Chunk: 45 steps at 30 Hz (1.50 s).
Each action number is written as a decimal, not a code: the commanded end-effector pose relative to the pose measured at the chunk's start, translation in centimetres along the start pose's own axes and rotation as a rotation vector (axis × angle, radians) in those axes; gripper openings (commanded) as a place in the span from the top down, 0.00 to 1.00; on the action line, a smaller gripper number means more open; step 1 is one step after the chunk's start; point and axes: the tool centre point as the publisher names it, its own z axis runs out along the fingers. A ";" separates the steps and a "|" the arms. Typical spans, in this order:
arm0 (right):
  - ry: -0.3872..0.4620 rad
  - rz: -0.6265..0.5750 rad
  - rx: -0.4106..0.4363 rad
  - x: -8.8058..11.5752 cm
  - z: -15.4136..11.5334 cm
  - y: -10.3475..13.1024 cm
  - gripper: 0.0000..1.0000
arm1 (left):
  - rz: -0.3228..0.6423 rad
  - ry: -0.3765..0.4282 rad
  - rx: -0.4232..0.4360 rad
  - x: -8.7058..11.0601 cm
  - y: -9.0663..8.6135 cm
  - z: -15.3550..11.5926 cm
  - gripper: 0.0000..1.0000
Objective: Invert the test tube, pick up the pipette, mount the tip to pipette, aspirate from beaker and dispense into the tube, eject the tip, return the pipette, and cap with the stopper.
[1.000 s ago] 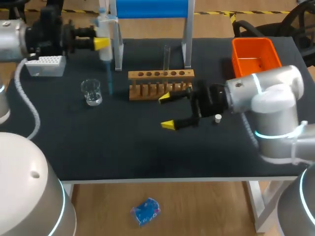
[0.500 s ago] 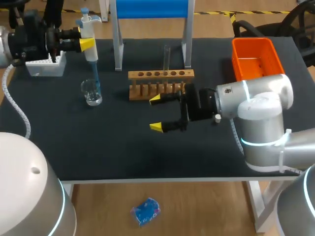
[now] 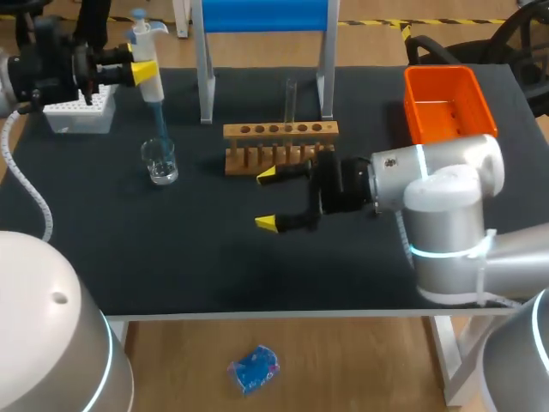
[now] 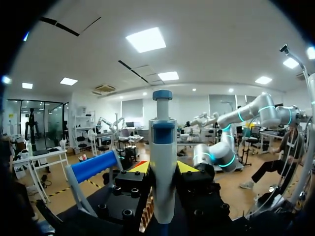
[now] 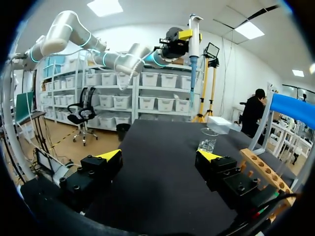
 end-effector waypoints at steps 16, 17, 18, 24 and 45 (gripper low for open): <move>-0.203 0.049 0.024 -2.1 10.8 -2.7 0.00 | 0.015 -0.052 0.032 -4.8 2.6 -1.6 1.00; -0.211 0.058 0.020 -2.3 11.1 -2.9 0.00 | 0.014 -0.054 0.033 -4.9 2.7 -1.6 1.00; -0.223 0.068 0.014 -2.5 11.4 -3.0 0.00 | 0.015 -0.057 0.034 -4.9 2.8 -1.7 1.00; -0.255 0.108 0.023 -3.9 12.9 -3.5 0.00 | 0.014 -0.067 0.039 -5.2 2.9 -2.0 1.00; -0.273 0.152 0.065 -6.7 15.1 -3.7 0.00 | 0.012 -0.082 0.043 -5.4 3.1 -2.2 1.00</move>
